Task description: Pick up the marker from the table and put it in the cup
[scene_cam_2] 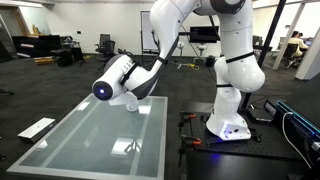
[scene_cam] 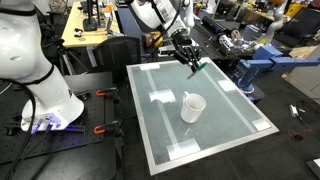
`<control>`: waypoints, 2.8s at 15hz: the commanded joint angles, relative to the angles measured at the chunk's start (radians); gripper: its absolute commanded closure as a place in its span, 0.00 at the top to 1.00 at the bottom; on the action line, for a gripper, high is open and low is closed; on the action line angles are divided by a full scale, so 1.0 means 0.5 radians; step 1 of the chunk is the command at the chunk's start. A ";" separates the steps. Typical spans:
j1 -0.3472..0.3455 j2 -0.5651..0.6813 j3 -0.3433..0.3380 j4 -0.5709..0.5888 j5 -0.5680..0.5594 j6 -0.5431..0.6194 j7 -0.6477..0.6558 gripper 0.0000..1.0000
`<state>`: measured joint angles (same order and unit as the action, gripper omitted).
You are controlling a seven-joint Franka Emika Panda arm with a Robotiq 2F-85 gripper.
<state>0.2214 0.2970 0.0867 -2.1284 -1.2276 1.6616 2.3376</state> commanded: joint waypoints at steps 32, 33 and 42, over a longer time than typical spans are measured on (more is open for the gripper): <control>-0.211 0.509 -0.023 0.344 -0.051 0.008 0.202 0.41; -0.213 0.505 -0.023 0.337 -0.048 0.014 0.209 0.47; -0.194 0.397 -0.024 0.279 -0.053 -0.028 0.323 1.00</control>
<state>0.1172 0.5406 0.0768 -1.9710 -1.2640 1.6620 2.4591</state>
